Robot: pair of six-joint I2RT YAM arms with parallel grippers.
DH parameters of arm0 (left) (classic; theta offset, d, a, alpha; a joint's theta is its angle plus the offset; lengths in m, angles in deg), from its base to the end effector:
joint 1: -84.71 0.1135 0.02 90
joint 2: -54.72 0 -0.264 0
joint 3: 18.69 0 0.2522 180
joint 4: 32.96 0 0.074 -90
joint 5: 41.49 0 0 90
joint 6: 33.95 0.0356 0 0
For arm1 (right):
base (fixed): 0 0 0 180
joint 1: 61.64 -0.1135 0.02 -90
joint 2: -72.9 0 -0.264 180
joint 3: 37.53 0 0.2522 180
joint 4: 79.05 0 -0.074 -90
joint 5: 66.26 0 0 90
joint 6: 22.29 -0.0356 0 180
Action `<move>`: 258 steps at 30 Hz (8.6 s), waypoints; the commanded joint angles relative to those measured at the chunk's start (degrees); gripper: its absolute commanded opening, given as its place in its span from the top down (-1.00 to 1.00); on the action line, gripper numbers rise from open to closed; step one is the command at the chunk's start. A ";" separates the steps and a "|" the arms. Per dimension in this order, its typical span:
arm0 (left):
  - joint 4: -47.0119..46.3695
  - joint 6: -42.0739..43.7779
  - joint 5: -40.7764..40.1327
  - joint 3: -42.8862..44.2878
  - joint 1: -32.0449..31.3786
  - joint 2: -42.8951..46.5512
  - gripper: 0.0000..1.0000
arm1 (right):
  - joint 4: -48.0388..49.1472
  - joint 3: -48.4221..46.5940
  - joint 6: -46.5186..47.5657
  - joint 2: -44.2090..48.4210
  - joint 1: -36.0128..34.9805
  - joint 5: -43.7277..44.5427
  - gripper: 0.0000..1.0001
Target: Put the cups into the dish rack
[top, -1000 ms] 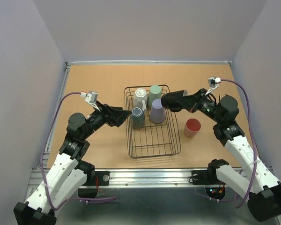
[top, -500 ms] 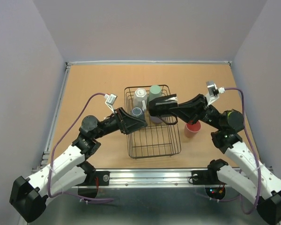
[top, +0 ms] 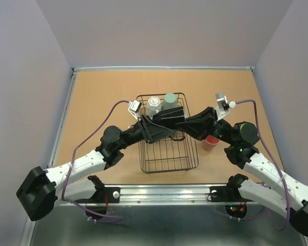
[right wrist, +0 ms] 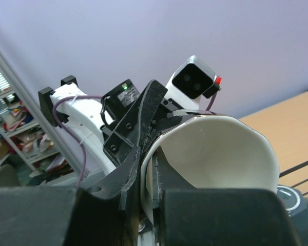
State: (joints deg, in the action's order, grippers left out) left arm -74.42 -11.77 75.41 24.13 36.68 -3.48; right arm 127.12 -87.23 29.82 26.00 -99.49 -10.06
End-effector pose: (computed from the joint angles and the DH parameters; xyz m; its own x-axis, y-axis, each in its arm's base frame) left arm 0.1345 -0.1736 0.3175 -0.7546 -0.3959 -0.5233 0.6251 -0.1916 -0.7566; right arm 0.1317 0.1274 0.3688 -0.2473 0.4541 -0.8559 -0.9406 0.0996 0.3247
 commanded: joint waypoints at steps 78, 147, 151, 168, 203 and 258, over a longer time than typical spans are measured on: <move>17.51 6.11 -19.86 3.64 -3.12 11.42 1.00 | 4.56 6.85 10.20 5.58 -7.68 9.89 -0.11; 81.68 23.08 -44.30 15.24 -19.64 1.59 1.00 | -29.90 15.29 14.42 32.92 -7.68 32.31 -0.51; 79.57 20.88 -43.60 13.13 -20.44 1.59 1.00 | -30.96 15.46 14.42 33.71 -7.68 32.57 -0.51; 79.48 14.11 -43.51 9.44 -24.12 -1.04 -0.40 | -32.54 15.47 14.60 34.41 -7.68 33.45 -0.52; 101.98 10.06 -57.73 23.85 -28.96 13.98 -0.51 | -48.96 5.54 9.86 23.53 -7.68 58.29 -0.53; 86.60 30.28 -63.98 16.21 -28.87 26.03 -0.61 | -69.98 -6.95 -1.49 -19.82 -2.85 72.47 0.99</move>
State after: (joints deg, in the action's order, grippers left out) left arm 13.65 17.70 12.89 41.13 7.94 22.31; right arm 55.95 -91.10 28.48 5.65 -102.79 60.64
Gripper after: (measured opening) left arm 0.811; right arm 0.077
